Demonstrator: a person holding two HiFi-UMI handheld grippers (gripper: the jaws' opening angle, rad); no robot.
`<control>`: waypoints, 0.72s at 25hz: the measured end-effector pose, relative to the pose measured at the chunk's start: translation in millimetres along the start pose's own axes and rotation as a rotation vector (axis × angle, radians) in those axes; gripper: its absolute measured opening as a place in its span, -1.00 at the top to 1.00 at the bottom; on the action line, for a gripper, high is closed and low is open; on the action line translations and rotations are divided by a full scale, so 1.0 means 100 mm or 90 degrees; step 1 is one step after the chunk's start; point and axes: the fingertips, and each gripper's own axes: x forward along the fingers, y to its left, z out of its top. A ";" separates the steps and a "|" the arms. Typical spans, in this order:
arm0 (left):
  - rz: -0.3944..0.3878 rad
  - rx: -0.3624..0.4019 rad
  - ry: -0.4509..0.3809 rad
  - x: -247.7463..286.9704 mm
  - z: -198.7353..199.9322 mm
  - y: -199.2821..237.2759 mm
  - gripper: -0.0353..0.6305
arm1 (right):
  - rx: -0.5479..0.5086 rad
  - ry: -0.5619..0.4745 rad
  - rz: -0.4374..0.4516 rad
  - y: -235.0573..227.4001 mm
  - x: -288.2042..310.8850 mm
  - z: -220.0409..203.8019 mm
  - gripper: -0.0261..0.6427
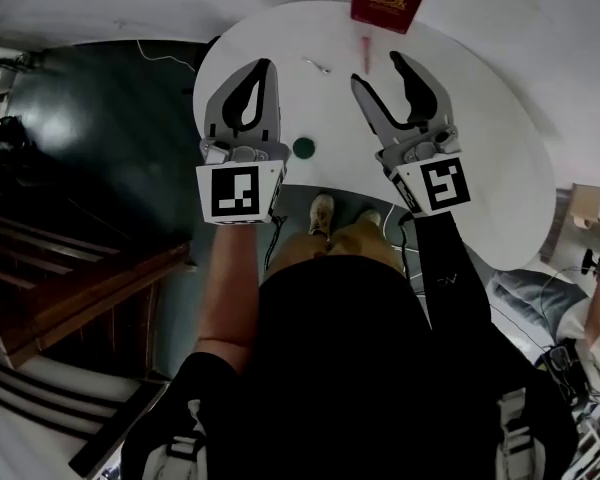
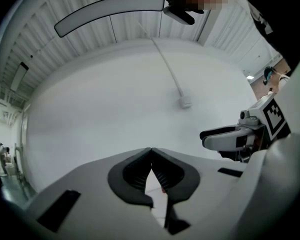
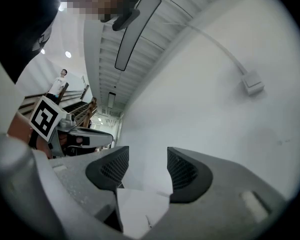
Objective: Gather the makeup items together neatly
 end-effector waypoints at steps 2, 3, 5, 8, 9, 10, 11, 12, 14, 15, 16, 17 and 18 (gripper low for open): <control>0.019 0.014 0.025 -0.06 -0.10 0.12 0.87 | -0.003 0.013 0.015 0.07 0.05 -0.09 0.22; 0.023 0.017 0.026 -0.08 -0.12 0.15 0.87 | -0.004 0.017 0.021 0.10 0.07 -0.12 0.22; 0.022 0.010 0.013 -0.10 -0.10 0.15 0.87 | -0.005 0.023 0.026 0.14 0.10 -0.15 0.22; 0.014 -0.013 -0.011 -0.10 -0.06 0.12 0.87 | 0.002 0.023 0.040 0.22 0.17 -0.15 0.22; 0.013 -0.016 -0.013 -0.11 -0.07 0.12 0.87 | 0.006 0.026 0.055 0.28 0.20 -0.17 0.22; 0.013 -0.018 -0.012 -0.11 -0.09 0.13 0.87 | 0.009 0.047 0.076 0.36 0.24 -0.26 0.22; 0.012 -0.021 -0.010 -0.12 -0.11 0.14 0.87 | 0.012 0.087 0.101 0.44 0.26 -0.41 0.22; 0.012 -0.028 -0.009 -0.13 -0.13 0.15 0.87 | 0.018 0.134 0.127 0.54 0.28 -0.60 0.22; 0.012 -0.039 -0.012 -0.13 -0.15 0.17 0.87 | 0.042 0.213 0.178 0.76 0.31 -0.95 0.26; 0.012 -0.039 -0.014 -0.13 -0.16 0.18 0.87 | 0.056 0.243 0.199 0.86 0.32 -1.11 0.26; 0.012 -0.038 -0.013 -0.14 -0.17 0.19 0.87 | 0.069 0.269 0.214 0.97 0.33 -1.26 0.26; 0.012 -0.037 -0.012 -0.14 -0.19 0.21 0.87 | 0.076 0.295 0.228 1.06 0.33 -1.42 0.26; 0.013 -0.038 -0.011 -0.15 -0.20 0.23 0.87 | 0.078 0.323 0.241 1.15 0.31 -1.58 0.26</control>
